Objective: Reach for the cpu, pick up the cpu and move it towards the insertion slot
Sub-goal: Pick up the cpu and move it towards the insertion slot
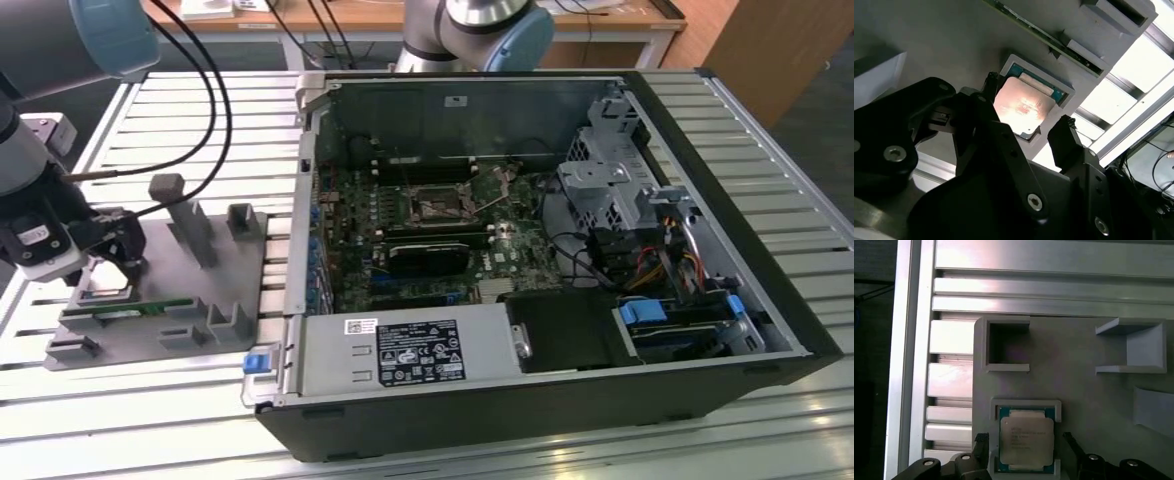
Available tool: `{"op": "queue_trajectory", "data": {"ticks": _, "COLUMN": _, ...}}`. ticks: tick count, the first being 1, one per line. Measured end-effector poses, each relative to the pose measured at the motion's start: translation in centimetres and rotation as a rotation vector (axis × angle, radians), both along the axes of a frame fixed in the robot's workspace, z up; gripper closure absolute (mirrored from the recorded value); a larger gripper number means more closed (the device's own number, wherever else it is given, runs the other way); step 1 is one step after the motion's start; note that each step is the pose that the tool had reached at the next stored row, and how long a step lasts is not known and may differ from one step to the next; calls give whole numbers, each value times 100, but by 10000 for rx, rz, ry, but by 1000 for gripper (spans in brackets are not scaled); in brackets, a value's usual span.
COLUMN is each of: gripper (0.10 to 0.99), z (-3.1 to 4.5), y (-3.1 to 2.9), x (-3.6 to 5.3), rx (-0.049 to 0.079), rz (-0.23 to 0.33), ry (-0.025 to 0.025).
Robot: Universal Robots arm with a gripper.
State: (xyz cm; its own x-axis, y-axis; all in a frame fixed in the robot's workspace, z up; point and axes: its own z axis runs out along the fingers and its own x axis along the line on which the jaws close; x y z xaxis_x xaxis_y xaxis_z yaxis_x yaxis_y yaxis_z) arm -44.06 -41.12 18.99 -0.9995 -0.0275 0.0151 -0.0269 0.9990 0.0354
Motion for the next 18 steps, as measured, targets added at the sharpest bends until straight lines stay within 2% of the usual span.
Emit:
{"op": "queue_trajectory", "data": {"ticks": 4, "gripper": 404, "z": -46, "y": 0, "x": -1, "rx": 0, "rz": 7, "ry": -5}}
{"op": "queue_trajectory", "data": {"ticks": 8, "gripper": 404, "z": -58, "y": 7, "x": -1, "rx": 25, "rz": 19, "ry": -14}}
{"op": "queue_trajectory", "data": {"ticks": 10, "gripper": 420, "z": -60, "y": 12, "x": -1, "rx": 48, "rz": 30, "ry": -17}}
{"op": "queue_trajectory", "data": {"ticks": 11, "gripper": 490, "z": -60, "y": 14, "x": -1, "rx": 53, "rz": 36, "ry": -16}}
{"op": "queue_trajectory", "data": {"ticks": 18, "gripper": 506, "z": -59, "y": 25, "x": -1, "rx": 85, "rz": 120, "ry": -14}}
